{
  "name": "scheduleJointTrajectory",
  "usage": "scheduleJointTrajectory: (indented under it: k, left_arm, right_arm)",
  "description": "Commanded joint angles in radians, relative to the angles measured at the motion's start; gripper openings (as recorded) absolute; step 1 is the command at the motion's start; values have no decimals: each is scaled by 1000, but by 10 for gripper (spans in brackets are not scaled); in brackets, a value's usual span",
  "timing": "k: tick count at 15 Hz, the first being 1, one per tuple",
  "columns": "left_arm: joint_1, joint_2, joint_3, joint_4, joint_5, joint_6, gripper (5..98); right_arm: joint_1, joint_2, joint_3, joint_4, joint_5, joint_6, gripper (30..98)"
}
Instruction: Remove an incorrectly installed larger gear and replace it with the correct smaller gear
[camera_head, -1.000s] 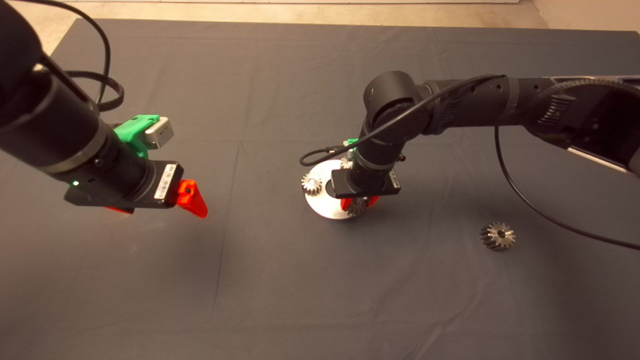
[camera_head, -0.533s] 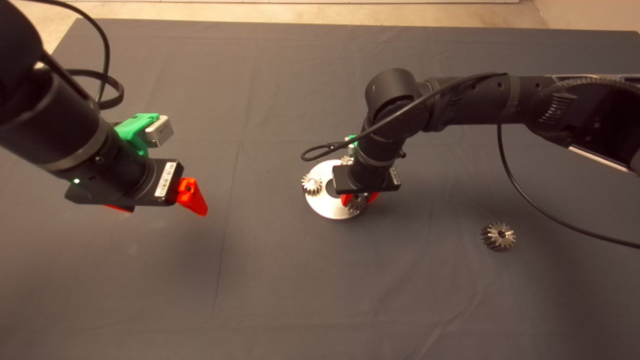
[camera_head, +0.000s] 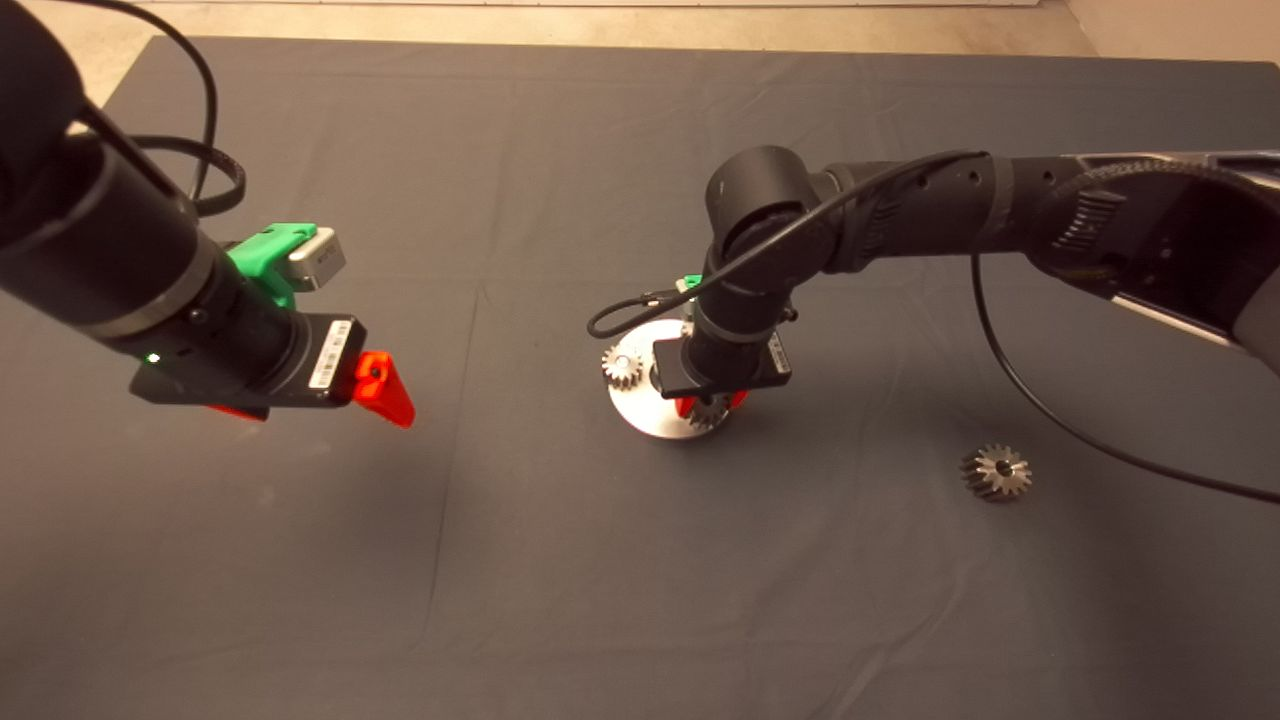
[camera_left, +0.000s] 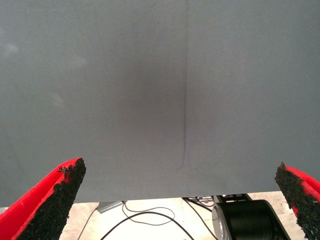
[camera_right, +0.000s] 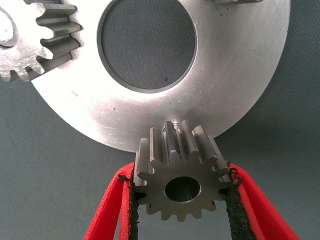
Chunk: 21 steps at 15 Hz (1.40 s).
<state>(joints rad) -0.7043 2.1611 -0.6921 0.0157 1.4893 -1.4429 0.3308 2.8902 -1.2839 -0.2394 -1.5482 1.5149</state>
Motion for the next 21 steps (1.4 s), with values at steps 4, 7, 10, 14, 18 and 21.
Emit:
scheduleJointTrajectory:
  k: [4, 7, 10, 14, 18, 21]
  left_arm:
    - [-13, 1, -10, 10, 3, 12, 979]
    - [-13, 0, -10, 10, 3, 13, 979]
    - [-14, -3, -9, 10, 5, 25, 979]
    - [-13, -5, -9, 10, 5, 27, 979]
    - [-12, -3, -12, 10, 5, 27, 979]
    - [-13, -2, -19, 10, 5, 29, 979]
  right_arm:
    - [18, 21, 0, -38, 7, 7, 352]
    - [17, 24, -1, -38, 5, 7, 355]
    - [16, 22, 0, -38, 7, 7, 365]
    - [16, 24, -7, -38, 7, 7, 370]
    - [19, 26, -6, -38, 7, 7, 396]
    - [19, 30, -10, -38, 7, 5, 414]
